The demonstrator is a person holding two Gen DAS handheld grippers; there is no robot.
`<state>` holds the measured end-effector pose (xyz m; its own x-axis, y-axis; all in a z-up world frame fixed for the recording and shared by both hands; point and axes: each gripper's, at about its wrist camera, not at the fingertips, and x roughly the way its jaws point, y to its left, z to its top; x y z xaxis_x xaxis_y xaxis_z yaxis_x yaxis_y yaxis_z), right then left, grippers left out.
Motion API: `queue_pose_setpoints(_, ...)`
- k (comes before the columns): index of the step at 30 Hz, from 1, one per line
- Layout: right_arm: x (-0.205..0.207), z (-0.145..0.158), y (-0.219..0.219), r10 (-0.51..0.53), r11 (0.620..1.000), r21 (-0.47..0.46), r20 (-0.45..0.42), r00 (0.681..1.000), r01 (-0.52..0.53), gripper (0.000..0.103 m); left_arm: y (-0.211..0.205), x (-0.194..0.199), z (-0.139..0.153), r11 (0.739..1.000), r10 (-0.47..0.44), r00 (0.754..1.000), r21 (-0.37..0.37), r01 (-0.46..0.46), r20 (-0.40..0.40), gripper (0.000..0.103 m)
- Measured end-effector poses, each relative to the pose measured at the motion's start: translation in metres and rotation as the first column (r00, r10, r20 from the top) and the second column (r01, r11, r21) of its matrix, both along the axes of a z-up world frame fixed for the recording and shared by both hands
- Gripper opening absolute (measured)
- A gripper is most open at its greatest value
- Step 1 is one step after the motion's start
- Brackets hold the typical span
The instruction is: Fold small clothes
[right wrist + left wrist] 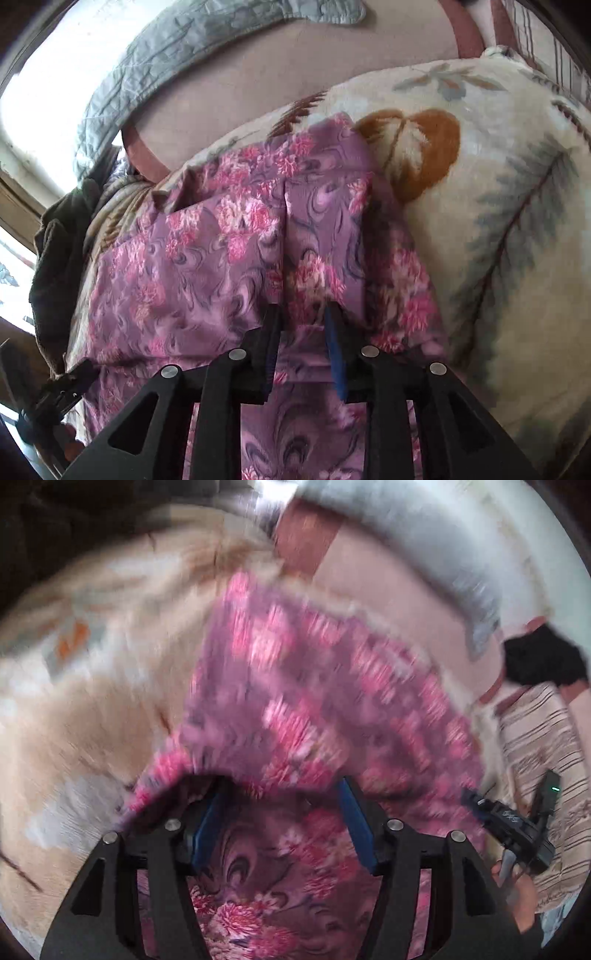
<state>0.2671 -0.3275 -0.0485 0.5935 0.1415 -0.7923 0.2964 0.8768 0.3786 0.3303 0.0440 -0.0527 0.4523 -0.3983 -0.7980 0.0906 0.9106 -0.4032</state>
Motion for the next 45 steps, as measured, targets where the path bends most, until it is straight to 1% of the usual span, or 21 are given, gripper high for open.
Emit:
queue_pose_setpoints(1, -0.005, 0.001, 0.001, -0.009, 1.000, 0.006, 0.009, 1.000, 0.009, 0.026, -0.004, -0.002, 0.004, 1.000, -0.012, 1.000, 0.027, 0.012, 0.028, 0.060)
queue_pose_setpoints(3, -0.011, -0.002, 0.002, -0.012, 0.999, 0.036, -0.028, 1.000, 0.013, 0.027, -0.012, -0.004, 0.005, 0.996, -0.049, 0.998, 0.082, 0.046, 0.025, 0.064)
queue_pose_setpoints(6, -0.025, 0.004, 0.008, 0.018, 1.000, 0.013, -0.064, 0.998, -0.017, 0.026, -0.023, -0.016, 0.004, 0.981, -0.079, 0.996, 0.180, 0.073, 0.031, 0.065)
queue_pose_setpoints(8, -0.035, 0.005, 0.012, 0.039, 0.999, 0.007, -0.124, 0.992, -0.039, 0.029, -0.027, -0.026, 0.006, 0.977, -0.090, 0.996, 0.192, 0.088, 0.001, 0.071)
queue_pose_setpoints(9, -0.043, 0.007, 0.013, 0.040, 0.999, 0.007, -0.127, 0.991, -0.039, 0.029, -0.028, -0.033, 0.005, 0.978, -0.100, 0.994, 0.181, 0.105, -0.038, 0.072)
queue_pose_setpoints(11, -0.062, 0.011, 0.013, 0.035, 0.999, 0.019, -0.139, 0.990, -0.033, 0.037, -0.024, -0.049, 0.005, 0.980, -0.111, 0.990, 0.153, 0.123, -0.087, 0.071)
queue_pose_setpoints(14, -0.092, 0.010, 0.013, 0.063, 0.998, 0.041, -0.177, 0.982, -0.056, 0.038, -0.010, -0.079, 0.008, 0.985, -0.116, 0.983, 0.109, 0.132, -0.142, 0.071)
queue_pose_setpoints(18, -0.130, 0.016, 0.031, 0.150, 0.985, -0.045, -0.224, 0.963, -0.164, 0.040, 0.015, -0.119, 0.014, 0.989, -0.128, 0.970, 0.053, 0.141, -0.205, 0.071)
queue_pose_setpoints(21, -0.154, 0.024, 0.043, 0.206, 0.971, -0.068, -0.263, 0.943, -0.231, 0.044, 0.040, -0.147, 0.019, 0.991, -0.124, 0.957, 0.020, 0.134, -0.261, 0.072)
queue_pose_setpoints(24, -0.177, 0.033, 0.038, 0.227, 0.962, -0.084, -0.288, 0.930, -0.261, 0.047, 0.065, -0.169, 0.029, 0.993, -0.115, 0.953, -0.012, 0.117, -0.282, 0.072)
queue_pose_setpoints(25, -0.186, 0.035, 0.031, 0.216, 0.967, -0.066, -0.308, 0.927, -0.247, 0.051, 0.073, -0.177, 0.033, 0.994, -0.107, 0.956, -0.004, 0.110, -0.274, 0.072)
queue_pose_setpoints(26, -0.196, 0.036, 0.021, 0.197, 0.972, -0.058, -0.311, 0.930, -0.226, 0.051, 0.082, -0.186, 0.038, 0.994, -0.093, 0.960, 0.023, 0.103, -0.264, 0.072)
queue_pose_setpoints(28, -0.216, 0.041, -0.003, 0.140, 0.986, -0.043, -0.289, 0.947, -0.158, 0.051, 0.091, -0.199, 0.041, 0.993, -0.077, 0.964, 0.066, 0.097, -0.256, 0.072)
queue_pose_setpoints(30, -0.234, 0.045, -0.029, 0.079, 0.996, -0.024, -0.263, 0.962, -0.088, 0.054, 0.098, -0.208, 0.038, 0.991, -0.077, 0.957, 0.086, 0.104, -0.278, 0.072)
queue_pose_setpoints(32, -0.251, 0.042, -0.051, 0.015, 1.000, 0.006, -0.265, 0.964, -0.013, 0.062, 0.101, -0.218, 0.032, 0.990, -0.095, 0.948, 0.069, 0.122, -0.304, 0.072)
queue_pose_setpoints(34, -0.267, 0.033, -0.068, -0.008, 0.997, 0.070, -0.271, 0.962, 0.028, 0.062, 0.098, -0.230, 0.023, 0.988, -0.126, 0.933, 0.045, 0.150, -0.337, 0.072)
queue_pose_setpoints(39, -0.294, 0.010, -0.074, 0.058, 0.956, 0.292, -0.259, 0.964, 0.020, 0.061, 0.088, -0.246, 0.000, 0.986, -0.154, 0.897, -0.013, 0.163, -0.415, 0.072)
queue_pose_setpoints(40, -0.297, 0.010, -0.076, 0.066, 0.948, 0.318, -0.247, 0.967, 0.016, 0.061, 0.087, -0.248, -0.002, 0.987, -0.152, 0.894, -0.024, 0.157, -0.422, 0.072)
queue_pose_setpoints(41, -0.298, 0.009, -0.074, 0.083, 0.934, 0.356, -0.227, 0.970, 0.003, 0.061, 0.085, -0.249, 0.000, 0.987, -0.150, 0.901, -0.012, 0.159, -0.408, 0.072)
queue_pose_setpoints(43, -0.298, 0.011, -0.067, 0.119, 0.918, 0.394, -0.193, 0.974, -0.034, 0.061, 0.086, -0.254, 0.004, 0.987, -0.160, 0.901, -0.041, 0.157, -0.404, 0.071)
queue_pose_setpoints(45, -0.297, 0.019, -0.057, 0.171, 0.930, 0.355, -0.177, 0.969, -0.099, 0.060, 0.086, -0.255, 0.003, 0.985, -0.171, 0.893, -0.086, 0.148, -0.415, 0.068)
